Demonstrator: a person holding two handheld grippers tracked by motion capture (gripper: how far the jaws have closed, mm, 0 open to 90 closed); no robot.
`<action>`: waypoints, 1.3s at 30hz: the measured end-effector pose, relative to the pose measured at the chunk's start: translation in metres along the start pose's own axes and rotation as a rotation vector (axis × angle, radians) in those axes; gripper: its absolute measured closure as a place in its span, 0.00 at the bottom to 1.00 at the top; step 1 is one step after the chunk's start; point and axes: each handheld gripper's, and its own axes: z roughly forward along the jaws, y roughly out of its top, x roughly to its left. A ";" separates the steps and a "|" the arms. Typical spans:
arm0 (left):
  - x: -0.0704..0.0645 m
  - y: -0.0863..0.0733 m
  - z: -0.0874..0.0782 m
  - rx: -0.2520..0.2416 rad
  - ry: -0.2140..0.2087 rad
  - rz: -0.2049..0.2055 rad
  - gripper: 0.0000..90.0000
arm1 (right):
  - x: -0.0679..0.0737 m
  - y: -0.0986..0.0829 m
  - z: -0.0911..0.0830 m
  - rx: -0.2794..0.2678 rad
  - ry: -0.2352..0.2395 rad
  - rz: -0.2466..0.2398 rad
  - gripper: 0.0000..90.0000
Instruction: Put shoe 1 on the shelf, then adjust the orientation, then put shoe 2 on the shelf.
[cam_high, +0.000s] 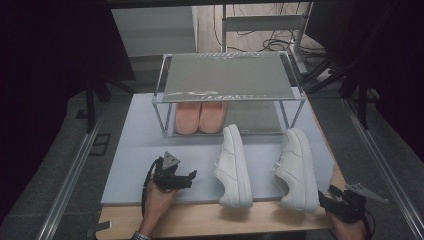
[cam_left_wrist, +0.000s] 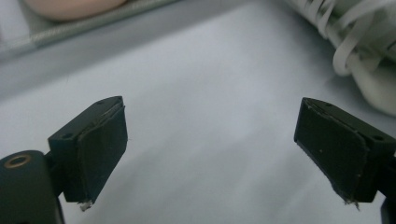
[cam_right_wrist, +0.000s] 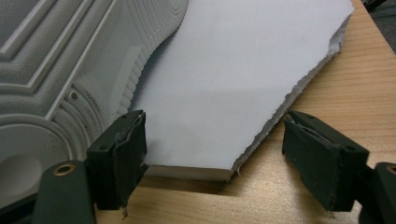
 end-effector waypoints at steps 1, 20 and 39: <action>0.000 -0.004 -0.001 0.003 0.000 -0.003 0.11 | 0.000 0.000 0.000 0.001 0.000 -0.004 0.27; -0.002 -0.051 -0.023 -0.030 0.048 -0.014 0.11 | 0.014 0.013 -0.011 0.019 -0.025 -0.085 0.41; -0.003 -0.051 -0.022 -0.032 0.053 -0.015 0.11 | 0.036 0.040 -0.024 0.053 -0.018 -0.132 0.57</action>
